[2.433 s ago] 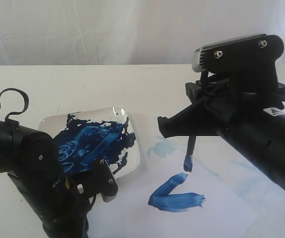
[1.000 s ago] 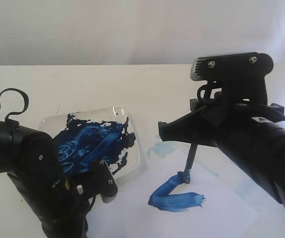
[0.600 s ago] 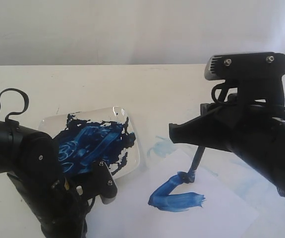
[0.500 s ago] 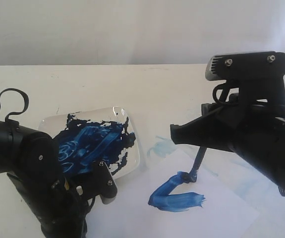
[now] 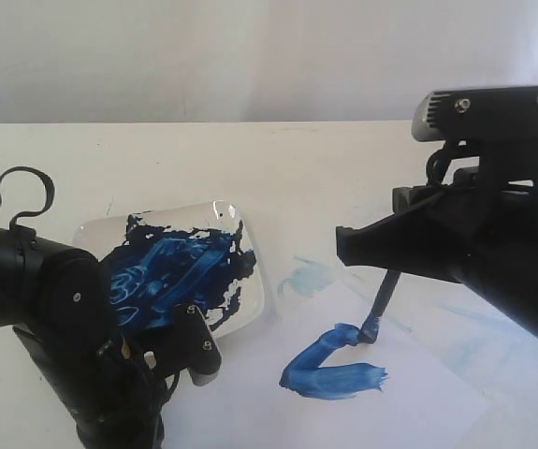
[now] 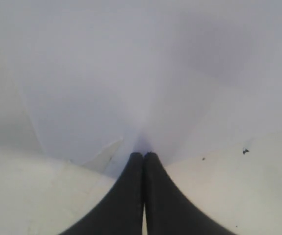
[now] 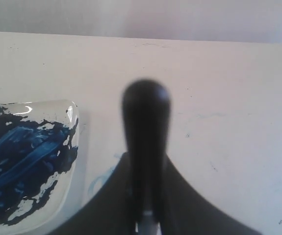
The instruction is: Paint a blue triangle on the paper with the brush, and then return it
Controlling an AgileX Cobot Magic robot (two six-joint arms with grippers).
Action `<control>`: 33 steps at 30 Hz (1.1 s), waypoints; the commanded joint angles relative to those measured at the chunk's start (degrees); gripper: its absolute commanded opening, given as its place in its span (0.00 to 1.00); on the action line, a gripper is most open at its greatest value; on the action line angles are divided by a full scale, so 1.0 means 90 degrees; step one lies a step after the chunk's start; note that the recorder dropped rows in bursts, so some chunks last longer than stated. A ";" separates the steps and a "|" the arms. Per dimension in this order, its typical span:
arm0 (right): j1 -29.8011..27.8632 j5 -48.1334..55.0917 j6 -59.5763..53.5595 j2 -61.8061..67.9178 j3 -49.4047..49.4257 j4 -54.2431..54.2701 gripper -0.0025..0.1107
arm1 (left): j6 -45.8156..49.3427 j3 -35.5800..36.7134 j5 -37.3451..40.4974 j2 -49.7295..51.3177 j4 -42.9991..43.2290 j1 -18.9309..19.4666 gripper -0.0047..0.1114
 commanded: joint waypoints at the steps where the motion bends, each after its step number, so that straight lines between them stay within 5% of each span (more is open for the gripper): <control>1: -0.0004 0.0023 -0.0353 -0.0079 -0.0061 -0.0029 0.02 | -0.0016 0.0059 0.0209 0.0039 -0.0074 -0.0009 0.04; 11: -0.0186 0.1441 -0.1515 -0.0354 -0.0765 -0.0029 0.02 | -0.0016 0.0059 0.0221 0.0039 -0.0074 -0.0009 0.04; 26: -0.2905 0.5455 -0.1176 -0.0794 -0.0763 -0.0029 0.02 | -0.0016 0.0059 0.0279 0.0039 -0.0091 -0.0009 0.04; 33: -0.4418 0.7392 0.2357 -0.0338 -0.1164 -0.4015 0.02 | -0.0016 0.0059 0.0279 0.0039 -0.0116 -0.0009 0.04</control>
